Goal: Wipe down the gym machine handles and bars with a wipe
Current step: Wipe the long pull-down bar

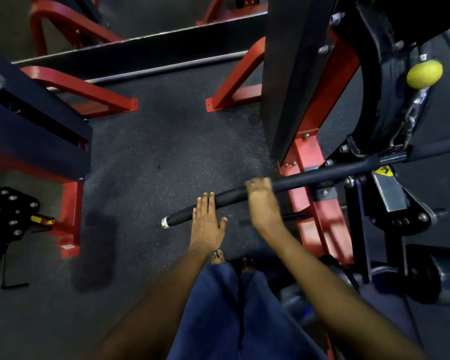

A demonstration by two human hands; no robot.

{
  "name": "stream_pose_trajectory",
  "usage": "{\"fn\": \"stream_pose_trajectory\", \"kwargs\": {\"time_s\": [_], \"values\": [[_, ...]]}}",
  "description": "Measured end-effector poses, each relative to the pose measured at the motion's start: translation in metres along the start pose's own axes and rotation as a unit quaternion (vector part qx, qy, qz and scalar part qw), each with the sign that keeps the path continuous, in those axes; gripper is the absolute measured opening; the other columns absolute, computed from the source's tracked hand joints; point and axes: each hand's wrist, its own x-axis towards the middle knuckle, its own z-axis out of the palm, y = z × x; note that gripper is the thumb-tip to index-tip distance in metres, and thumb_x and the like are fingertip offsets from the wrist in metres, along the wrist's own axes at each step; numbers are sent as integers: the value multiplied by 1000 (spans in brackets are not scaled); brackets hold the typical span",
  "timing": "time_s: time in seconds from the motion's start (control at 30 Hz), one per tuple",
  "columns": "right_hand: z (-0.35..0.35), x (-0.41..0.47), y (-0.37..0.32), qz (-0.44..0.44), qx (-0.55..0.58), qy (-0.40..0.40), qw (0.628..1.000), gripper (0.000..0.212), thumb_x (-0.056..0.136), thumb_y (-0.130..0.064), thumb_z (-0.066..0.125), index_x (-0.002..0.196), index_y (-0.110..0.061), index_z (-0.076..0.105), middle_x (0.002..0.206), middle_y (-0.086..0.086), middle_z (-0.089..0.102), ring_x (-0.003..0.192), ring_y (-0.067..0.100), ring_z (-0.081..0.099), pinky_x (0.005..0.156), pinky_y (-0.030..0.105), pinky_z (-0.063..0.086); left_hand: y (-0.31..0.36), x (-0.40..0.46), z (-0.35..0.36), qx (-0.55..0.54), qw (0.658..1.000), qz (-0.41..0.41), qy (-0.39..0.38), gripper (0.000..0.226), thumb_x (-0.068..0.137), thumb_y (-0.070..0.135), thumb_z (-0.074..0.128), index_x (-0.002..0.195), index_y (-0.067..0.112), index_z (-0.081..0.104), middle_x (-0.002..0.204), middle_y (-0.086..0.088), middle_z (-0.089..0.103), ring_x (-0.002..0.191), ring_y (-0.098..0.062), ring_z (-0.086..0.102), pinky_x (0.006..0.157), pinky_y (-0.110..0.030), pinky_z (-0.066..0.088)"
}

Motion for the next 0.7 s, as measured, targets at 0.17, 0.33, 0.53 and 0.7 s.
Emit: {"fn": "stream_pose_trajectory", "kwargs": {"time_s": [0.17,0.33,0.53,0.7], "values": [[12,17,-3,-136,-27,-148,979,31,85,3,55,116,1,56,119,17,49,110,31,48,95,38,41,-4,-1,0,-3,1000,4,1,74,99,21,49,154,9,2,163,-8,1,150,-23,-3,122,-38,1],[-29,2,62,52,4,126,991,24,87,-2,44,100,-2,64,97,19,57,91,34,52,84,41,41,-11,-1,1,-19,1000,21,5,73,100,21,48,154,12,1,163,-4,1,150,-20,-4,122,-38,0],[28,-24,-26,-59,71,24,995,8,96,-16,44,89,-16,47,87,1,46,78,18,45,74,34,36,-12,-1,3,-21,999,22,15,72,99,14,46,154,10,0,163,-4,-1,150,-19,-6,121,-32,-3],[8,-12,30,-111,-5,-14,994,19,89,1,49,106,-2,57,100,14,49,88,28,50,73,42,47,-10,-2,4,-33,999,16,10,71,100,13,45,154,8,1,163,-5,-1,150,-19,-6,121,-31,-4]]}}
